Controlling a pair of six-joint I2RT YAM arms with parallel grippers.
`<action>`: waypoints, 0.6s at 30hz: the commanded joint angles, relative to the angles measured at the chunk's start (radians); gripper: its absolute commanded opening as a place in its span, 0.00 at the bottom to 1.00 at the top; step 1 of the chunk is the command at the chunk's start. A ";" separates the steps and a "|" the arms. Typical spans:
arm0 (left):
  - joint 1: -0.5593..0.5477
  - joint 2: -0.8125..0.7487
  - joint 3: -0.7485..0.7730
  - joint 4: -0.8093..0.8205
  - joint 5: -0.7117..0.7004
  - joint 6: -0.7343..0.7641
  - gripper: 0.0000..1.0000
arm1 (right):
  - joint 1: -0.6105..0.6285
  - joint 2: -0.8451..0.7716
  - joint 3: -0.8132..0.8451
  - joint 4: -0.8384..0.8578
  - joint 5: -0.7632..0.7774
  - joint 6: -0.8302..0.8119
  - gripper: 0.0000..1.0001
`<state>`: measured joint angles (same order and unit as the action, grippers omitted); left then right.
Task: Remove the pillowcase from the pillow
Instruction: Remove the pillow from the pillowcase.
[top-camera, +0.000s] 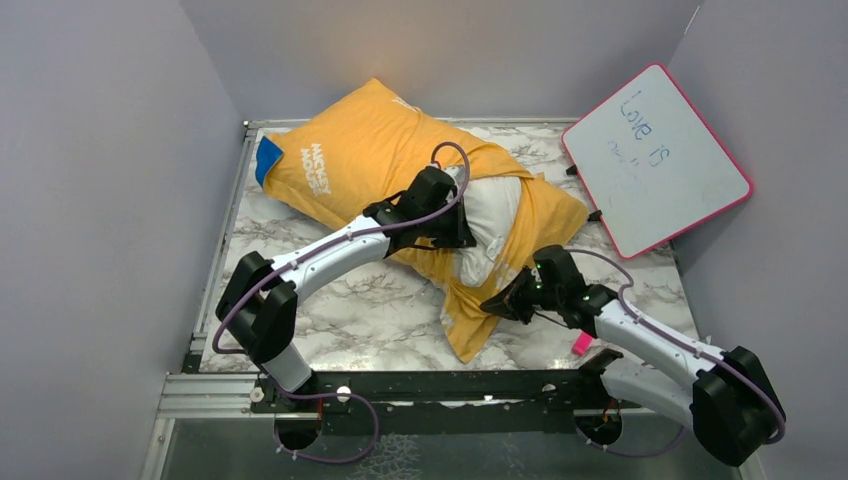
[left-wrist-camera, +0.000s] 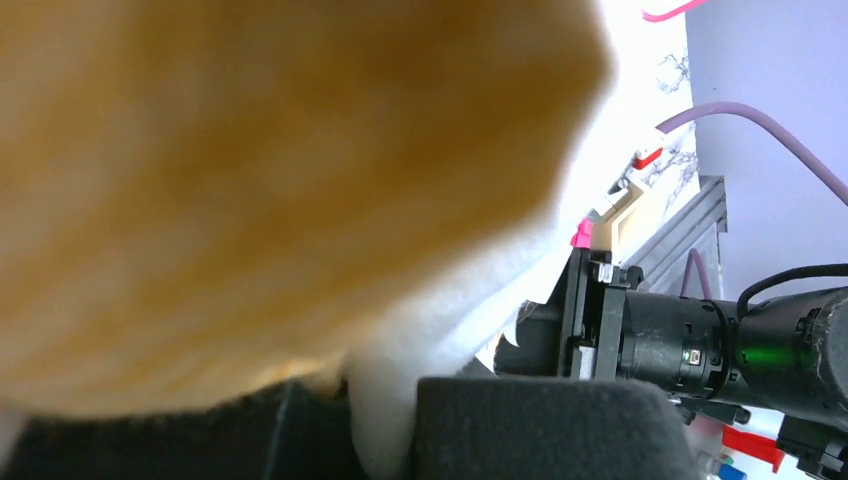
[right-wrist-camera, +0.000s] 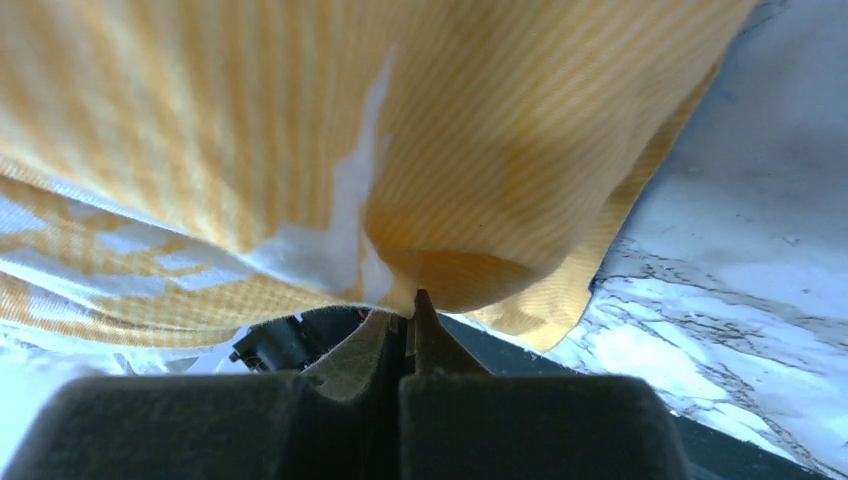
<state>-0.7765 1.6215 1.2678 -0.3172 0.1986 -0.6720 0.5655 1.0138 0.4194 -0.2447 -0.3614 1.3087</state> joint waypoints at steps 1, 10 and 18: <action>0.038 -0.043 0.075 0.167 0.000 0.025 0.00 | 0.014 -0.029 -0.086 -0.114 0.114 0.027 0.00; 0.039 -0.191 -0.024 0.083 0.047 0.052 0.00 | 0.012 0.163 0.124 -0.151 0.548 -0.009 0.00; 0.061 -0.327 -0.137 0.014 -0.005 0.051 0.00 | 0.007 0.283 0.331 -0.229 0.553 -0.266 0.00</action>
<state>-0.7475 1.4075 1.1465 -0.3344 0.2424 -0.6468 0.5884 1.2865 0.7097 -0.3695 0.0612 1.2289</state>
